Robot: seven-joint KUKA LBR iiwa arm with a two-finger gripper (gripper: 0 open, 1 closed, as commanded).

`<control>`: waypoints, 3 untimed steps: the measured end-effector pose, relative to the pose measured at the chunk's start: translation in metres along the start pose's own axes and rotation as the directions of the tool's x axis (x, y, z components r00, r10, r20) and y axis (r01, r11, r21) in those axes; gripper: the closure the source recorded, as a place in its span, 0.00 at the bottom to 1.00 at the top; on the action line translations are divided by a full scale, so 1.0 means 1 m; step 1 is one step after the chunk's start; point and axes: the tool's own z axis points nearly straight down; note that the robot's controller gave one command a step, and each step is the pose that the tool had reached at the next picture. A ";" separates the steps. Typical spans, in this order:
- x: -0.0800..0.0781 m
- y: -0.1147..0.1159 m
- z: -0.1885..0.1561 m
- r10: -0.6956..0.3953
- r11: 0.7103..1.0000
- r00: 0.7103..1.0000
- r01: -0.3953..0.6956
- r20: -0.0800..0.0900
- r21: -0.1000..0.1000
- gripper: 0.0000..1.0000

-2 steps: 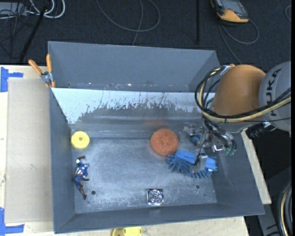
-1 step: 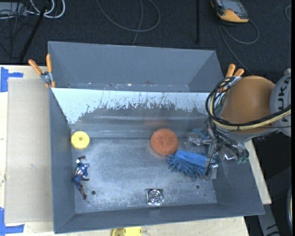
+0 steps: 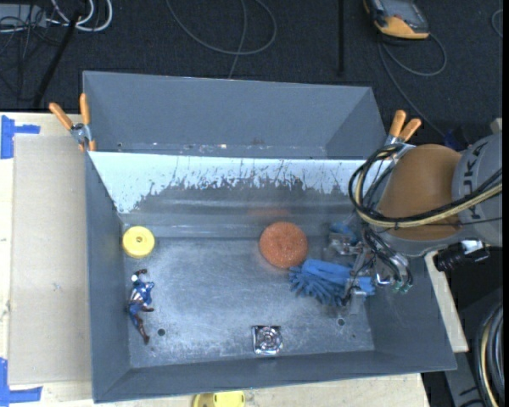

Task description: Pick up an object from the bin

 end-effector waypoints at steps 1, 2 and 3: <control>0.023 0.006 0.011 0.380 0.925 0.925 -0.380 -0.001 0.001 1.00; 0.023 0.006 0.011 0.380 0.925 0.925 -0.380 -0.001 0.001 1.00; 0.024 0.006 0.008 0.380 0.925 0.925 -0.380 -0.005 0.001 1.00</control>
Offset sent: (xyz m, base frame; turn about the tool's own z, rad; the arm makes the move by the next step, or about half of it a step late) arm 0.0000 0.0000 0.0000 0.0000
